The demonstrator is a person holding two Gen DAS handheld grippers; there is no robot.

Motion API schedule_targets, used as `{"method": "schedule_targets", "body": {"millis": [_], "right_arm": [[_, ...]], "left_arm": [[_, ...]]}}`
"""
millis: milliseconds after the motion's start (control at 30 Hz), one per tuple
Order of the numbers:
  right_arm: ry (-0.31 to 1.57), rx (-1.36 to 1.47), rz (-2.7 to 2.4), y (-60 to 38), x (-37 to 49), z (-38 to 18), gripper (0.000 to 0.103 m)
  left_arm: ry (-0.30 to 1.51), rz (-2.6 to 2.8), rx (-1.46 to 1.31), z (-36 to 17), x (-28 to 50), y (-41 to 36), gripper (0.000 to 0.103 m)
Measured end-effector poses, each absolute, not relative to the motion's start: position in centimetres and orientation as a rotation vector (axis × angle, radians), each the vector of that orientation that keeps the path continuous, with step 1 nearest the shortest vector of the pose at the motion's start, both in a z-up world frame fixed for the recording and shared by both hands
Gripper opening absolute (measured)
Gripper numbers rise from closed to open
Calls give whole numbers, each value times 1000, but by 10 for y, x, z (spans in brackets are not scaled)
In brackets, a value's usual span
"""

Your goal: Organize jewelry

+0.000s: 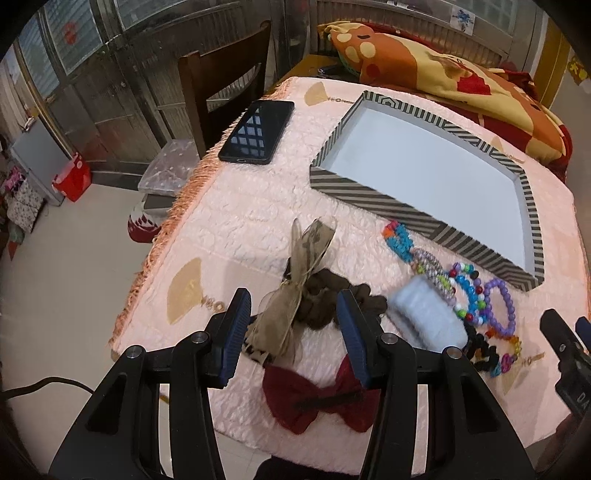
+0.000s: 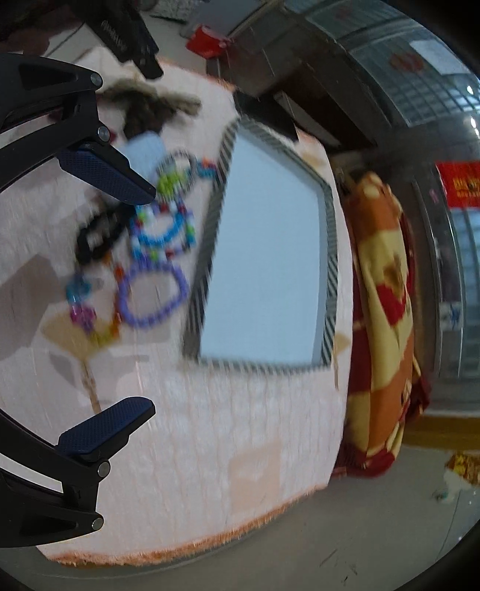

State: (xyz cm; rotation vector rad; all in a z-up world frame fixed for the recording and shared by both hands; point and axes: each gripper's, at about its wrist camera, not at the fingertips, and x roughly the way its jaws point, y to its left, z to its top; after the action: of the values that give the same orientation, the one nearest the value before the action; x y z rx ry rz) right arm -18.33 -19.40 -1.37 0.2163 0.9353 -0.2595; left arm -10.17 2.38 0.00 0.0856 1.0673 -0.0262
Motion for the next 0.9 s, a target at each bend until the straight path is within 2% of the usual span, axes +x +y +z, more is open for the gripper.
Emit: {"method": "schedule_targets", "body": {"millis": [900], "right_arm": [[961, 204, -160, -159, -180, -7, 103]], "left_arm": [[1065, -23, 62, 0, -113, 34, 48]]}}
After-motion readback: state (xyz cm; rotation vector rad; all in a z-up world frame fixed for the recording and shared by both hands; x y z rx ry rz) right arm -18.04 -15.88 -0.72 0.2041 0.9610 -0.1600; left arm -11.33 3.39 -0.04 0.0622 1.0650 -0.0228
